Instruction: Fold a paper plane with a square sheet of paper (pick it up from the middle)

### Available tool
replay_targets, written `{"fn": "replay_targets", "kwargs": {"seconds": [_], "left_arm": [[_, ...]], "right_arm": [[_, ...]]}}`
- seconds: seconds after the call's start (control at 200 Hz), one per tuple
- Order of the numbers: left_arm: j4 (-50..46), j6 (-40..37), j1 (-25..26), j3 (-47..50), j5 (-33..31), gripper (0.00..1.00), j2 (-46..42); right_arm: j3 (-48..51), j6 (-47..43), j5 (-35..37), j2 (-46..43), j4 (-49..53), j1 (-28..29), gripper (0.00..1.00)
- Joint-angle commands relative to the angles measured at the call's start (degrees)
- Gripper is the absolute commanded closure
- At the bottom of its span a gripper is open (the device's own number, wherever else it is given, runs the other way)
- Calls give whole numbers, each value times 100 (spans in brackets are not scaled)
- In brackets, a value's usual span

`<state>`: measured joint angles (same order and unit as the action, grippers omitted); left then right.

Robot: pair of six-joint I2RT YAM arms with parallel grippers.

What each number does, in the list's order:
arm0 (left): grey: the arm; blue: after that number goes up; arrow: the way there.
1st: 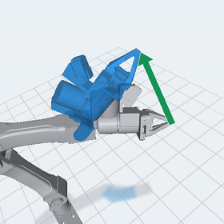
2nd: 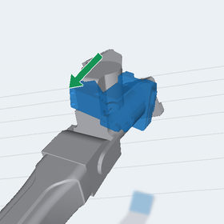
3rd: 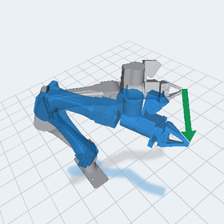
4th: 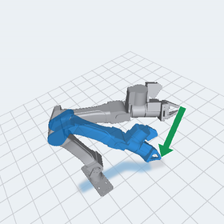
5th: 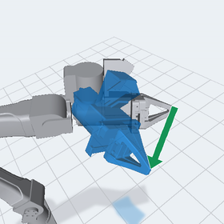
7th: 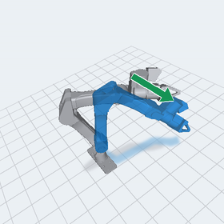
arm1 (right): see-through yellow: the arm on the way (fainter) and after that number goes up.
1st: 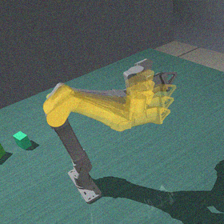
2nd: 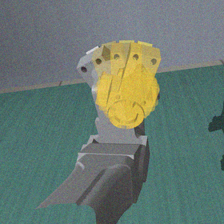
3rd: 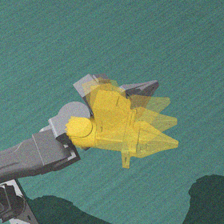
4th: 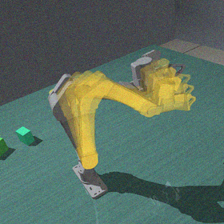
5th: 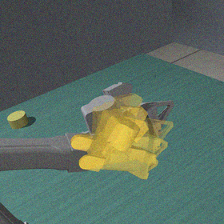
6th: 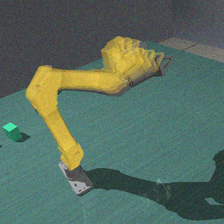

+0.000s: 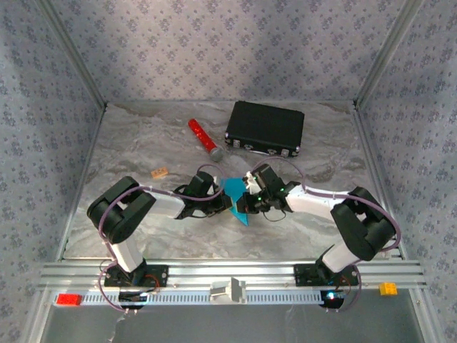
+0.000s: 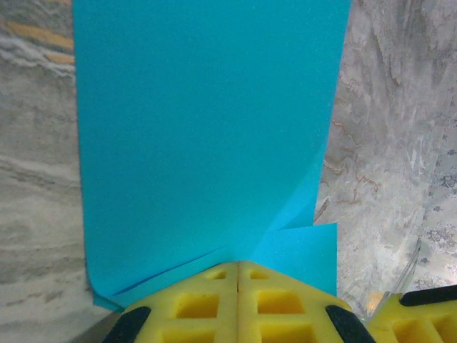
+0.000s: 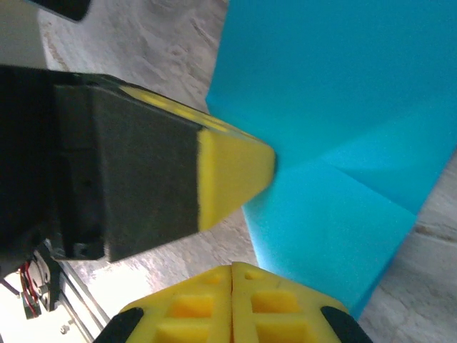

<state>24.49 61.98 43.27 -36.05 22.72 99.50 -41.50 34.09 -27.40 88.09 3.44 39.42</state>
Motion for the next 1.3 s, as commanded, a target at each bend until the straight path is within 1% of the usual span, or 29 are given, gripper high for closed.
{"fn": "replay_targets", "kwargs": {"seconds": [0.0, 0.255, 0.465, 0.695, 0.755, 0.81, 0.85, 0.959, 1.094, 1.174, 1.294], "left_arm": [[-385, -143, 85, -33, -240, 95, 210], [-386, -151, 84, -42, -237, 95, 216], [-410, -160, 82, -77, -224, 95, 201], [-559, -268, 68, -259, -207, 94, 82], [-635, -312, 67, -336, -206, 91, -23], [-820, -401, 72, -444, -262, 85, -128], [-1005, -484, 76, -533, -330, 83, -224], [-1194, -557, 88, -605, -400, 85, -425], [-1179, -278, 205, -450, -446, 90, -535], [-958, -81, 343, -338, -419, 91, -504], [-860, -20, 474, -392, -492, 91, -322]], "right_arm": [[-232, -4, -157, 201, 19, 63, 92], [-267, -19, 52, 478, 171, 144, 93], [167, 78, 176, 599, 96, 79, 94], [510, 144, 241, 502, 14, 39, 94], [521, 146, 260, 470, 25, 15, 94], [513, 148, 270, 463, 20, 2, 94], [503, 144, 278, 464, 17, -13, 94], [495, 303, 335, 468, 5, -7, 95], [535, 340, 410, 450, -54, -8, 96], [536, 353, 410, 454, -71, -7, 96], [546, 372, 411, 467, -99, -7, 96]]}}
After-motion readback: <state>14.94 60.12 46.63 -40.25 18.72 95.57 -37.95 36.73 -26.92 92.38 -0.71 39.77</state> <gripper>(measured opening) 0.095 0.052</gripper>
